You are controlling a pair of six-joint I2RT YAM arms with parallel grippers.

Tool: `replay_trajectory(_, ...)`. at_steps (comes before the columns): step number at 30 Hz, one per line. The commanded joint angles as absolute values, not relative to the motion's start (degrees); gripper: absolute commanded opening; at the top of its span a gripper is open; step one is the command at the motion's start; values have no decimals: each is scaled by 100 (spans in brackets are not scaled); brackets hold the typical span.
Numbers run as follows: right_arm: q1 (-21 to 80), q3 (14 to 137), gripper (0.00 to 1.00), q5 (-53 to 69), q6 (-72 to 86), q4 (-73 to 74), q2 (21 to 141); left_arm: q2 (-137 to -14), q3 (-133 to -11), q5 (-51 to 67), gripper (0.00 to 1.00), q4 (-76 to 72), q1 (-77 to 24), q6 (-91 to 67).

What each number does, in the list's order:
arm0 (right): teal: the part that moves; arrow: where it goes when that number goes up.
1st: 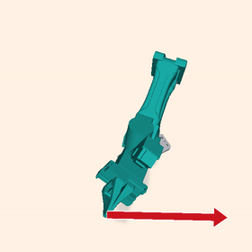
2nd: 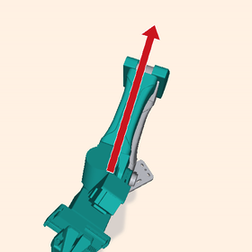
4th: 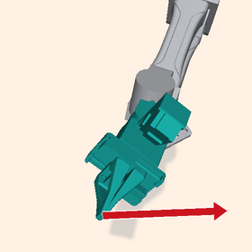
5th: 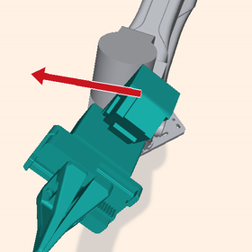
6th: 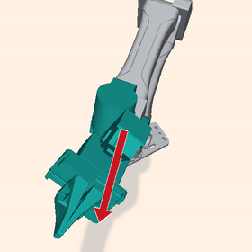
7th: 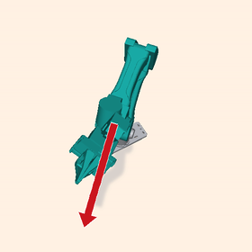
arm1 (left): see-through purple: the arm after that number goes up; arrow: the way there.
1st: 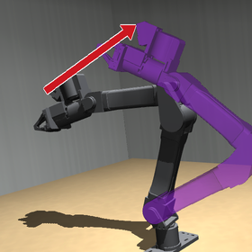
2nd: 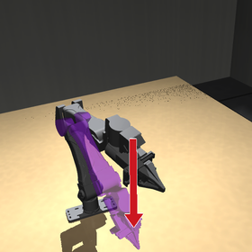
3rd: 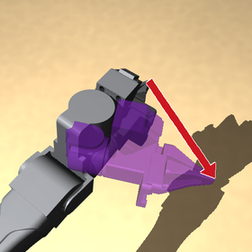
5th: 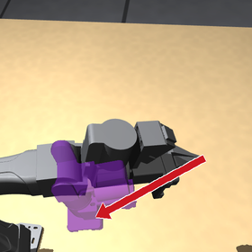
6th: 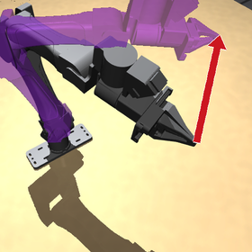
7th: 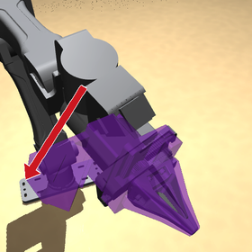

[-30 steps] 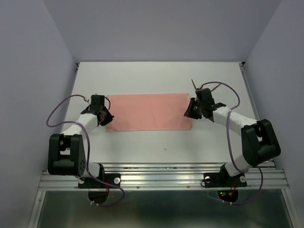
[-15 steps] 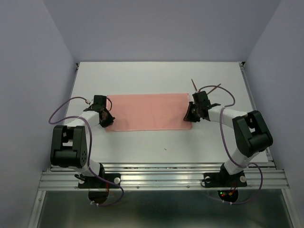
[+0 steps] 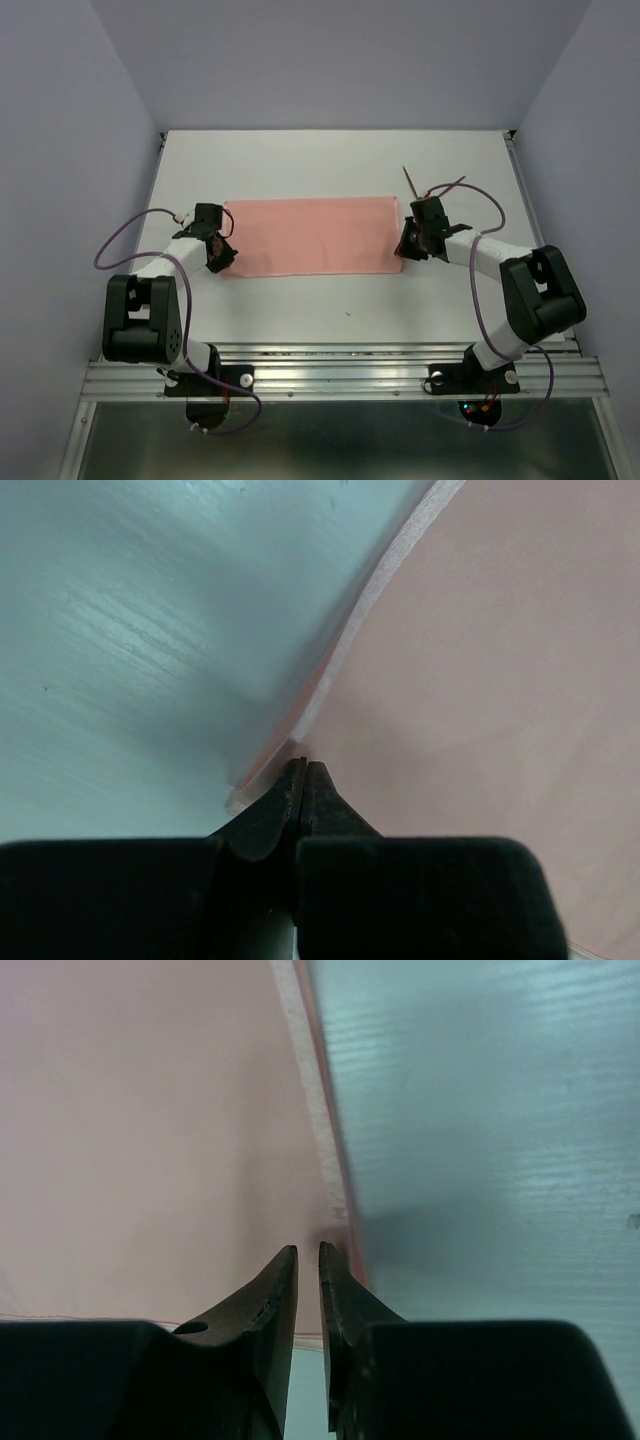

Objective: Fold the napkin into a case and place the utensils inside
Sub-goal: Smooth out the rectangle-folded napkin at the center of the board.

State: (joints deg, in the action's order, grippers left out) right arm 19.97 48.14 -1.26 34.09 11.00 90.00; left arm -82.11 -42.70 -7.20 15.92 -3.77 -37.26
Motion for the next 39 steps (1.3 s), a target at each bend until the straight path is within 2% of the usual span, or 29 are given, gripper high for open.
replay_trajectory(1,2039,4448,20,-395,3436,1055,8921,-8244,-4105,-783,1,1591,-404,-3841)
replay_trajectory(8,2039,4394,19,-387,3454,1151,8544,-7972,-4393,-650,1,1678,-404,-3788)
replay_trajectory(13,2039,5210,20,-413,3331,1257,8463,-7813,-5149,-633,3,1723,-448,-3578)
replay_trajectory(15,2039,5579,20,-212,3305,1283,8753,-7997,-5562,-502,4,1661,-483,-3428)
replay_trajectory(20,2153,6941,19,491,3366,1187,9693,-8646,-6178,693,5,1039,-772,-3199)
replay_trajectory(23,2372,7873,14,729,3384,1257,10492,-9227,-6879,694,5,897,-1256,-3112)
replay_trajectory(29,2917,9585,15,975,3498,1441,12011,-10439,-7917,1221,6,800,-1810,-3050)
replay_trajectory(39,3032,11153,16,1195,3814,1766,13534,-11592,-8718,1345,6,931,-1863,-2883)
